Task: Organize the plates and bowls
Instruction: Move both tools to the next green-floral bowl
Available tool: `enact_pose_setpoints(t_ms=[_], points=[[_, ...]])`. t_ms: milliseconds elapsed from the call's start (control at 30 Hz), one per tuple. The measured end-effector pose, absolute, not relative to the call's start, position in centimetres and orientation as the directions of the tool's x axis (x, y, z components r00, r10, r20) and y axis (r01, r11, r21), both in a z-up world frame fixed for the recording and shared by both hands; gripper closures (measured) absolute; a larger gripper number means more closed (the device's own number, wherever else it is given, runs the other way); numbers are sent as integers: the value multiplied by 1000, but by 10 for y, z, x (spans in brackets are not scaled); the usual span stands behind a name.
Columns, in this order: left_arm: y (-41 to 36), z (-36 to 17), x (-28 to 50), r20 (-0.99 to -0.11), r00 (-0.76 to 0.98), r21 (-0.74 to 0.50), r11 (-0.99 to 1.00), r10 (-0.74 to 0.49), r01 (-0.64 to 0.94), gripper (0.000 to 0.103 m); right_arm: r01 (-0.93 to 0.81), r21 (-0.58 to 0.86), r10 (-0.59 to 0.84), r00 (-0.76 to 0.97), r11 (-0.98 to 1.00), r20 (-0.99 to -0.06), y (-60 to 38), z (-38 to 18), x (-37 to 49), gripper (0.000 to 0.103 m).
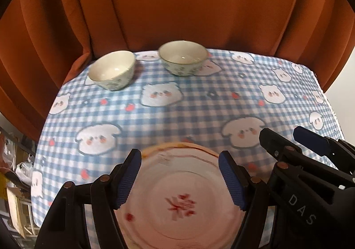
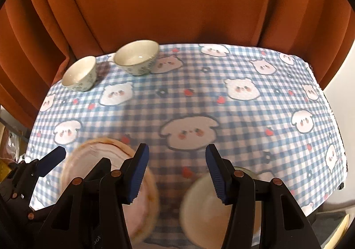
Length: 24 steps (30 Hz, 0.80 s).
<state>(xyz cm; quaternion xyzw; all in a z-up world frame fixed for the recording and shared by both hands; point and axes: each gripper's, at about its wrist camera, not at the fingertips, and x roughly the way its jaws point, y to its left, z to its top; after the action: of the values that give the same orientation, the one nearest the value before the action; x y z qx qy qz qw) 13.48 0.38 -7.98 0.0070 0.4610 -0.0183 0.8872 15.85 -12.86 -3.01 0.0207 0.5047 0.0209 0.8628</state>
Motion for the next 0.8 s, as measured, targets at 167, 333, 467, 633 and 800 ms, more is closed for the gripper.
enact_pose_setpoints(t_ms=[167, 333, 467, 633, 800], points=[[49, -73, 149, -808, 587, -18, 998, -46, 54, 29, -4, 51, 46, 507, 999, -861, -85, -24, 168, 46], [85, -70, 163, -799, 599, -15, 998, -53, 69, 29, 18, 50, 33, 524, 999, -851, -44, -21, 181, 46], [112, -67, 177, -797, 601, -12, 997, -52, 70, 29, 35, 42, 18, 525, 999, -851, -16, -19, 193, 46], [135, -63, 199, -782, 622, -2, 998, -40, 63, 29, 38, 35, 9, 539, 999, -842, 14, -13, 216, 46], [149, -65, 228, -770, 637, 3, 999, -23, 40, 32, 25, 26, 8, 557, 999, -830, 35, -13, 244, 46]])
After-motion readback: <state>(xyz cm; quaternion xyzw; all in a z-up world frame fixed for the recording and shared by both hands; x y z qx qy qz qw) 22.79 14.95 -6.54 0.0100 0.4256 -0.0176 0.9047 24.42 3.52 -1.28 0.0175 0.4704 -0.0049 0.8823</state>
